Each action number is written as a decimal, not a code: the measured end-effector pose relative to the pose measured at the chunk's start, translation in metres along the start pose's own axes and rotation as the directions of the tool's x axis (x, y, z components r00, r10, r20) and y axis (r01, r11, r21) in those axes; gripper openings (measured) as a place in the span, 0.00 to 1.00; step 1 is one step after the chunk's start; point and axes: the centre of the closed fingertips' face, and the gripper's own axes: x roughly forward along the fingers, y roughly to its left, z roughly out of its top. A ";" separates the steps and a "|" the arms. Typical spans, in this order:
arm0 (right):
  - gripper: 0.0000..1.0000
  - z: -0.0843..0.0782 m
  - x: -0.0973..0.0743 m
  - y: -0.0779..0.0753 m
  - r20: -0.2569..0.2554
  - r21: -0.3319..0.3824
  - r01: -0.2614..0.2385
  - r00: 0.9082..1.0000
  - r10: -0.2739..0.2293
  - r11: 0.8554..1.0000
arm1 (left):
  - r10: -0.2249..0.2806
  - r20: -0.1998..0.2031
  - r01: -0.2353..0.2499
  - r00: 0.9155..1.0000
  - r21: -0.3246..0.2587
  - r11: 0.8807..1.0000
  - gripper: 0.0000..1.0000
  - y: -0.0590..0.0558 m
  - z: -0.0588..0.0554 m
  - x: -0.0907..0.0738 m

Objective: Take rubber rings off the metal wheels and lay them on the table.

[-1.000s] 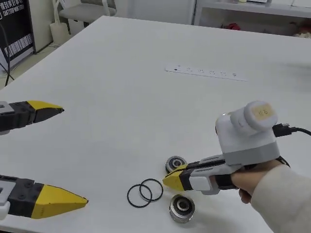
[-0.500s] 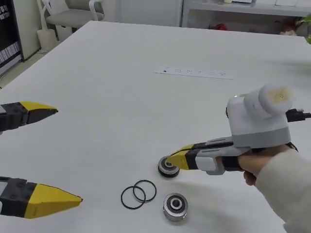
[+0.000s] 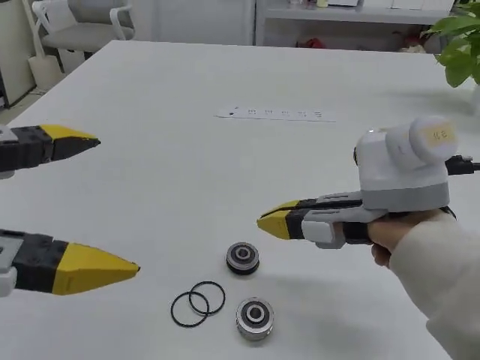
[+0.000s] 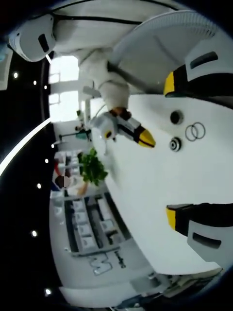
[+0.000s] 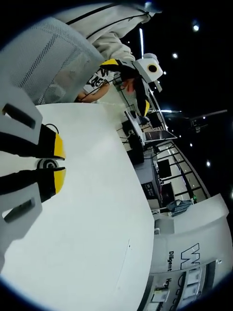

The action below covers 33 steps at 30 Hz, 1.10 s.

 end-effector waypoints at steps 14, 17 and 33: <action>0.12 -0.011 -0.002 -0.010 -0.008 -0.032 0.012 1.000 -0.013 0.999 | -0.104 0.040 0.099 0.994 0.105 0.990 0.79 0.007 0.041 0.041; 0.12 -0.015 -0.002 -0.013 -0.022 -0.038 0.021 1.000 -0.022 0.999 | -0.120 0.045 0.114 0.992 0.109 0.987 0.78 0.009 0.044 0.052; 0.22 -0.037 0.002 -0.025 -0.084 -0.053 0.036 0.996 -0.041 0.998 | -0.175 0.094 0.172 0.980 0.040 0.984 0.53 0.010 0.008 0.120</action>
